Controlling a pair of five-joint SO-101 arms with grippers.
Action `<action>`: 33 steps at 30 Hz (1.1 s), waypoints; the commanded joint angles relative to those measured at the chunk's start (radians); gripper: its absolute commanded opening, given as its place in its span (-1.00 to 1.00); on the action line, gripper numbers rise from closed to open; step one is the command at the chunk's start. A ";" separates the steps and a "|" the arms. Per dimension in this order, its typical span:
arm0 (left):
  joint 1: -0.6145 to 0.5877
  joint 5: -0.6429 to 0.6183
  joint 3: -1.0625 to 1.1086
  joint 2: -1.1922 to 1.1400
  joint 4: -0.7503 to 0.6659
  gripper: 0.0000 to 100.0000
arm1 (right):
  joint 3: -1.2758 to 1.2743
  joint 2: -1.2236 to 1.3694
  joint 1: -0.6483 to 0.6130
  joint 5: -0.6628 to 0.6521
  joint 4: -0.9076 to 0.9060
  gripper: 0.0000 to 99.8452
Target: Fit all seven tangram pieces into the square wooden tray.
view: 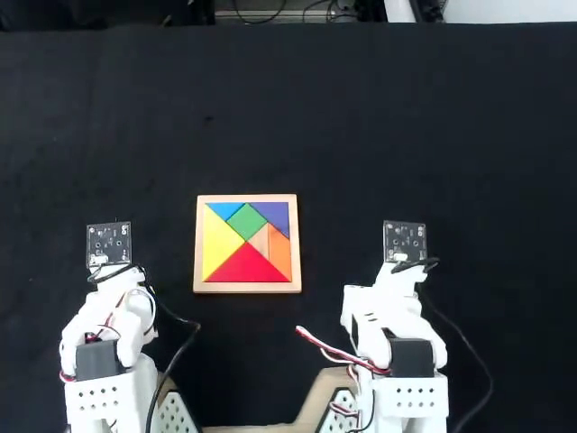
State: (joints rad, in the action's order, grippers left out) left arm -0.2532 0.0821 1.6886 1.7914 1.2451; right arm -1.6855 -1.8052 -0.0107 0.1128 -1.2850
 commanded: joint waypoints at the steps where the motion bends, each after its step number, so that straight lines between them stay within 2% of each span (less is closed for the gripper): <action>1: -0.012 -0.011 0.012 -0.002 0.011 -0.94 | 0.001 -0.065 0.012 0.011 -0.006 -0.98; 5: 0.002 -0.005 0.012 -0.002 0.011 -0.94 | 0.001 -0.067 -0.044 0.008 -0.006 -0.98; 9: 0.081 -0.011 0.012 -0.002 0.011 -0.94 | 0.001 -0.067 -0.146 0.009 -0.006 -0.98; 15: 0.091 -0.011 0.012 -0.002 0.011 -0.94 | 0.001 -0.067 -0.101 0.008 -0.006 -0.98; 33: 0.093 -0.009 0.012 0.003 0.012 -0.94 | 0.001 -0.068 -0.098 0.005 -0.006 -0.98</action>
State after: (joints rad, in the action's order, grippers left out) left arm -0.1703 0.0806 1.6886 1.7914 1.2451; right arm -1.6855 -1.8052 -0.1212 0.1128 -1.2850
